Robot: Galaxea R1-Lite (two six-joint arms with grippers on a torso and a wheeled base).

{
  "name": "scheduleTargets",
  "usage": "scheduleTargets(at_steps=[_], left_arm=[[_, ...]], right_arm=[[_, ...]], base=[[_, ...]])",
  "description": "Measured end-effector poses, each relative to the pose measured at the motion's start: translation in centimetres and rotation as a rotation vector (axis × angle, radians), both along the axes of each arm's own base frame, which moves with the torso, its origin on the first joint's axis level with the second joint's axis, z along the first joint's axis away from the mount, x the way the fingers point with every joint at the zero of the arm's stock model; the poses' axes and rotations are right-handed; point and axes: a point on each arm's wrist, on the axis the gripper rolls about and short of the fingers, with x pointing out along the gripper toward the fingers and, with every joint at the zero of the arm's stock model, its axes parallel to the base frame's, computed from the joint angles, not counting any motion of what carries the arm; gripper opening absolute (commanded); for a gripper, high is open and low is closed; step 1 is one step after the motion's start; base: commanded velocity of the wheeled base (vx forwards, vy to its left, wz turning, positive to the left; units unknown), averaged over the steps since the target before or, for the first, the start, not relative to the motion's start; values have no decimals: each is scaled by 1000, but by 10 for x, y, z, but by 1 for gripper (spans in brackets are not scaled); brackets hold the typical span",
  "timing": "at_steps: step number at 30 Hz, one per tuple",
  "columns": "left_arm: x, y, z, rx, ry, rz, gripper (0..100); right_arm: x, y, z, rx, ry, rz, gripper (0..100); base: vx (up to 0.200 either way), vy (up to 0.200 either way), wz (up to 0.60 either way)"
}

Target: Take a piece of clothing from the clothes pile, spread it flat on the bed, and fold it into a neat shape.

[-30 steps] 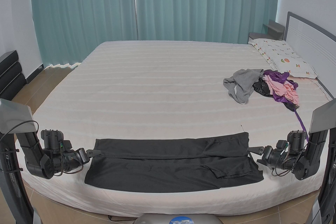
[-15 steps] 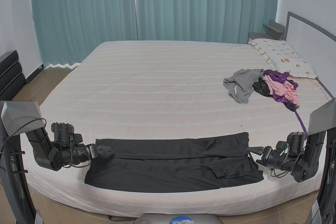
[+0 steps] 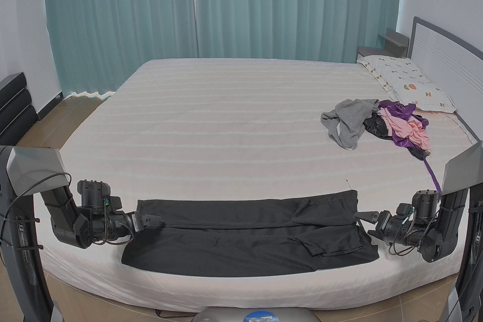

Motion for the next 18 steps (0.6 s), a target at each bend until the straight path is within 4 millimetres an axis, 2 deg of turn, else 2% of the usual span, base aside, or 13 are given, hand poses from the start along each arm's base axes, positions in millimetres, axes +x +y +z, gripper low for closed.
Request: scheduleTargets(at_steps=[2, 3, 18], left_arm=[[0, 0, 0, 0, 1, -3, 100], [0, 0, -1, 0, 3, -3, 0], [0, 0, -1, -4, 6, 7, 0]], right_arm=[[0, 0, 0, 0, 0, 0, 100], [0, 0, 0, 0, -1, 0, 100], [1, 0, 0, 5, -3, -4, 100]], base=[[0, 0, 0], [0, 0, 0], [0, 0, 0]])
